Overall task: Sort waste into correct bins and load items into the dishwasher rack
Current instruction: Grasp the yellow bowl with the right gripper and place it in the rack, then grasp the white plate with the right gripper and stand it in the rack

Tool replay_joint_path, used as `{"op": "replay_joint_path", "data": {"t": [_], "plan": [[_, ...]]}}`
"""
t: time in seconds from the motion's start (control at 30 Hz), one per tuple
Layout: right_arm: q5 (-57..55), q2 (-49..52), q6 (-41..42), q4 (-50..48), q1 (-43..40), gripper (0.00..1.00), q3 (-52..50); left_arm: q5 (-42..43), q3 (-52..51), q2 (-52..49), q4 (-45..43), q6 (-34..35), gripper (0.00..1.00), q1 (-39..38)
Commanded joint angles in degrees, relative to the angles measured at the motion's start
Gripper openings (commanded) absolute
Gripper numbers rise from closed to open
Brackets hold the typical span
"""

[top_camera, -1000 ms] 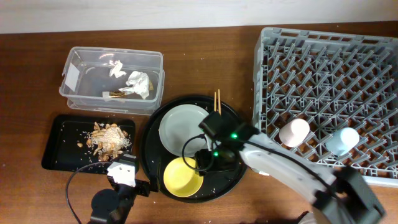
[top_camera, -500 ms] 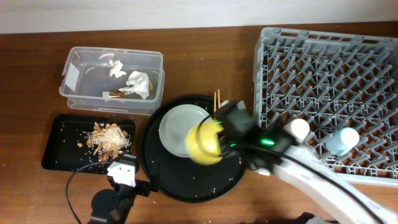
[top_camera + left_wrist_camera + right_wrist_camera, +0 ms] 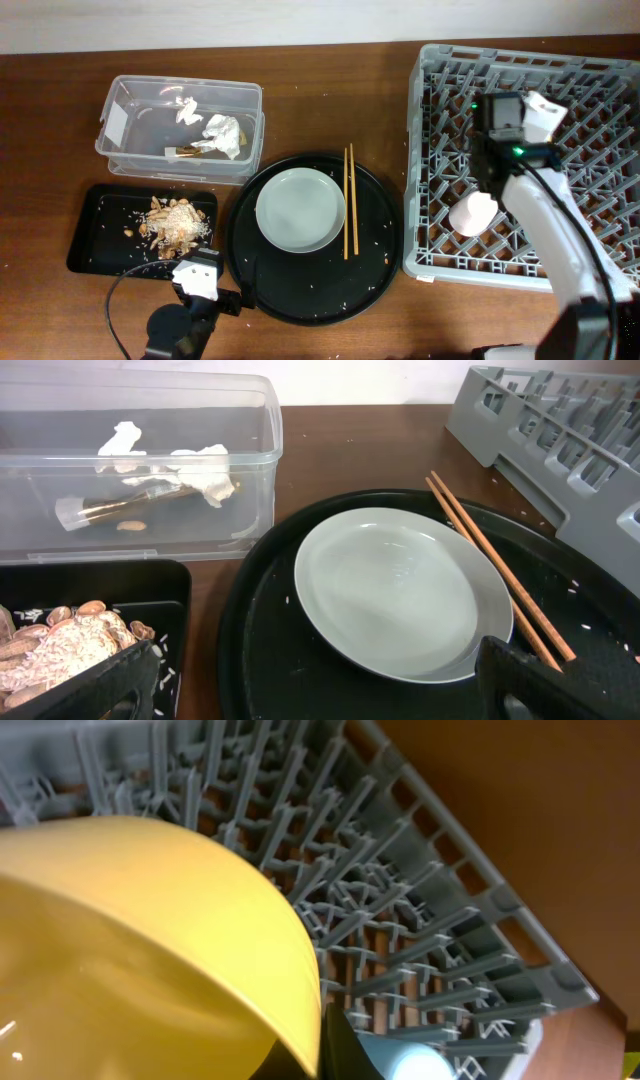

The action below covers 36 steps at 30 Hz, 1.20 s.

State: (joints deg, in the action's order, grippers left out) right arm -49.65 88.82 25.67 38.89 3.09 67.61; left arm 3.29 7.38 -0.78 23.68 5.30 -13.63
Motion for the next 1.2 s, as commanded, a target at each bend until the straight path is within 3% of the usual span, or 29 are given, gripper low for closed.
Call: {"op": "replay_joint_path", "data": {"t": [0.0,0.43,0.47,0.5,0.53,0.67,0.8,0.87,1.0,1.1,1.17], "plan": [[-4.7,7.1,-0.4,-0.4,1.3,0.04,2.7,0.8,-0.4,0.4,-0.3,-1.1,1.00,0.3],[-5.0,10.4,1.6,13.4,10.6,0.05,2.9,0.8,-0.4,0.4,-0.3,-1.1,1.00,0.3],[-5.0,9.8,1.6,13.6,11.0,0.14,2.9,0.8,-0.4,0.4,-0.3,-1.1,1.00,0.3],[-5.0,8.9,1.6,13.8,11.6,0.44,3.1,0.8,-0.4,0.4,-0.3,-1.1,1.00,0.3],[-5.0,7.7,1.6,14.5,12.5,0.55,3.8,0.8,-0.4,0.4,-0.3,-1.1,0.99,0.3],[4.7,3.8,-4.5,15.8,17.7,0.77,8.3,0.8,-0.4,0.4,-0.3,-1.1,1.00,0.3],[36.9,2.6,-9.2,16.8,22.6,0.78,10.2,0.8,-0.4,0.4,-0.3,-1.1,1.00,0.3],[54.8,3.9,-8.7,15.0,25.2,0.73,7.9,0.8,-0.4,0.4,-0.3,-1.1,1.00,0.3],[57.2,6.1,-0.7,11.1,28.9,0.71,3.9,0.8,-0.4,0.4,-0.3,-1.1,1.00,0.3],[61.6,8.3,-1.0,6.8,33.7,0.68,2.4,0.8,-0.4,0.4,-0.3,-1.1,1.00,0.3],[59.8,10.0,6.6,6.8,36.1,0.68,2.2,0.8,-0.4,0.4,-0.3,-1.1,1.00,0.3]]}}
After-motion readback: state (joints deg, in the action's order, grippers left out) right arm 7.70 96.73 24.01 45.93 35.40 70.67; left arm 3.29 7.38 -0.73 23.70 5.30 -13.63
